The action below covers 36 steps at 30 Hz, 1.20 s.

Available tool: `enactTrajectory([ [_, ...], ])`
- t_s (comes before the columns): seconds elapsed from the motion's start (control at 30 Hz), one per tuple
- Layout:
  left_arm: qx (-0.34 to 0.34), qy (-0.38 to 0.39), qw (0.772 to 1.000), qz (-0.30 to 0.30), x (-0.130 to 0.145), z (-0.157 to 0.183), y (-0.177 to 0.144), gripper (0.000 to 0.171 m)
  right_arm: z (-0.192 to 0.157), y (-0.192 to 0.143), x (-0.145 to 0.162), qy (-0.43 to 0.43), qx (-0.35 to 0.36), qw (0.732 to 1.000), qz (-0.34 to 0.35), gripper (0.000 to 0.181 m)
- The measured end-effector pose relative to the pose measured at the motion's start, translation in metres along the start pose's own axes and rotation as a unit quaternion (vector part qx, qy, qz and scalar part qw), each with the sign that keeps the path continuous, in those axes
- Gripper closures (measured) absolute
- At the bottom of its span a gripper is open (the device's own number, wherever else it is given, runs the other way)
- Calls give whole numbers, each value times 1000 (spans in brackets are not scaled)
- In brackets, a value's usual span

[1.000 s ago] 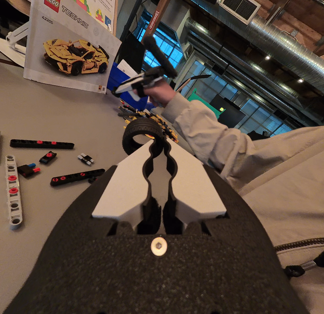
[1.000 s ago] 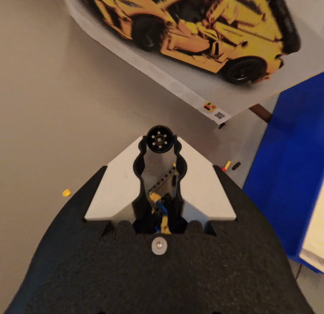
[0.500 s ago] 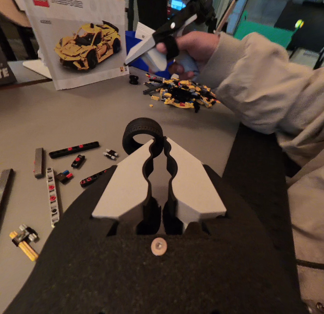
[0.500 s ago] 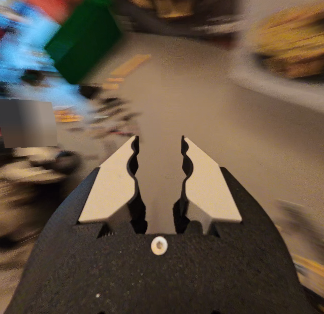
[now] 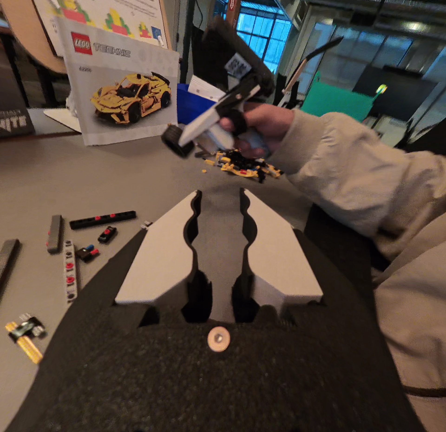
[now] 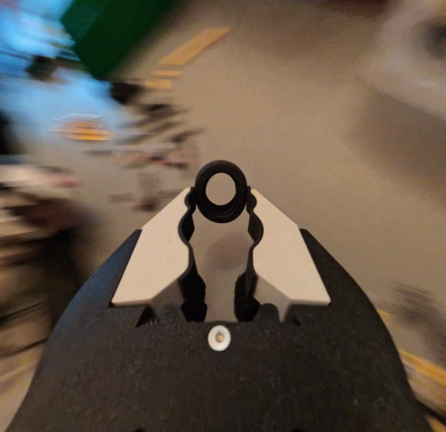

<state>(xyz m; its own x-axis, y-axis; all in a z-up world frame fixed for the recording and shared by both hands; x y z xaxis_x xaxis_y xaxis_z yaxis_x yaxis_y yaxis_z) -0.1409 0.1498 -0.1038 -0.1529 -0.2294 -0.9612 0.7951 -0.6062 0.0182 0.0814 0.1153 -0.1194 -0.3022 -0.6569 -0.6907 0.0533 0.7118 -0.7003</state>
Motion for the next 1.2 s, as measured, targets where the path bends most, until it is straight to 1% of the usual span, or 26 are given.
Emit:
enactTrajectory([
  [0.03, 6, -18, 1000, 11, -1, -2, -1, 140, 57, -1, -8, -51, 152, 987, -4, 140],
  [0.07, 5, -31, 999, 17, -1, -4, -2, 140, 104, -1, -10, -84, 249, 964, -31, 139],
  [0.1, -3, -40, 999, 16, 0, -8, -3, 140, 132, 5, -4, -90, 274, 954, -85, 139],
  [0.13, -11, -48, 999, 13, 2, -11, -4, 140, 150, 15, 2, -78, 268, 951, -133, 138],
  [0.17, -14, -56, 998, 13, 3, -13, -5, 140, 162, 23, 7, -69, 263, 949, -158, 138],
  [0.2, -15, -67, 997, 18, 3, -14, -6, 140, 170, 30, 9, -73, 265, 947, -169, 138],
  [0.27, -30, -89, 995, 32, 3, -21, -12, 140, 174, 38, 10, -72, 265, 945, -177, 137],
  [0.33, -57, -105, 992, 38, 1, -32, -25, 140, 175, 37, 10, -72, 268, 943, -185, 135],
  [0.37, -88, -103, 991, 25, 1, -40, -38, 140, 174, 36, 9, -72, 271, 943, -178, 134],
  [0.4, -137, -92, 986, 4, 0, -53, -55, 140, 171, 32, 5, -70, 277, 946, -156, 134],
  [0.43, -200, -77, 977, -21, -1, -68, -79, 139, 165, 25, 1, -67, 281, 948, -136, 133],
  [0.47, -266, -62, 961, -47, -4, -84, -106, 136, 156, 17, -1, -67, 279, 951, -117, 132],
  [0.53, -380, -39, 917, -112, -7, -114, -162, 129, 123, -2, -6, -76, 260, 960, -68, 129],
  [0.57, -419, -35, 897, -138, -8, -126, -185, 122, 103, -11, -4, -85, 247, 964, -47, 130],
  [0.6, -439, -39, 884, -155, -9, -136, -203, 118, 80, -18, 0, -95, 226, 969, -29, 132],
  [0.67, -441, -66, 877, -176, -4, -152, -220, 116, 27, -27, 13, -105, 156, 982, 11, 137],
  [0.73, -439, -94, 872, -194, 6, -163, -228, 116, -15, -32, 30, -93, 103, 989, 50, 144],
  [0.8, -441, -103, 866, -214, 15, -172, -231, 116, -48, -32, 48, -82, 55, 993, 65, 144],
  [0.87, -449, -93, 858, -232, 19, -178, -232, 116, -76, -31, 64, -69, 9, 995, 71, 143],
  [0.93, -448, -83, 855, -247, 20, -181, -229, 120, -102, -32, 73, -54, -45, 994, 87, 144],
  [0.97, -443, -79, 854, -261, 21, -181, -227, 126, -113, -33, 75, -48, -71, 991, 98, 145],
  [1.03, -444, -58, 844, -293, 19, -181, -226, 126, -132, -35, 75, -27, -121, 985, 123, 147],
  [1.07, -444, -41, 841, -305, 16, -178, -224, 127, -141, -36, 73, -10, -157, 978, 134, 147],
  [1.13, -444, 29, 842, -306, -1, -165, -214, 127, -153, -37, 67, 44, -224, 964, 138, 144],
  [1.17, -438, 72, 843, -303, -12, -154, -203, 127, -157, -37, 64, 73, -252, 956, 134, 144],
  [1.2, -414, 117, 853, -296, -21, -140, -186, 127, -159, -35, 60, 102, -273, 947, 133, 142],
])
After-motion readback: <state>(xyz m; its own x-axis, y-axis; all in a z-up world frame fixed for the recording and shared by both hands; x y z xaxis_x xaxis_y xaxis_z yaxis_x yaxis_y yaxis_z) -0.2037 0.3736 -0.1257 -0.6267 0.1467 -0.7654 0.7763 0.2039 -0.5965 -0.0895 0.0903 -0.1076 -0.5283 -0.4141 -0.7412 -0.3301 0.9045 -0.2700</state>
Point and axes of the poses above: each gripper's, where its closed fingertips meet, y out along the fingers, x out of its underside, z = x × y across the jaws, the point moved 4 cm from there along -y, back along the fingers, and after that the axes turned 15 degrees about x, right-handed, at the moved point
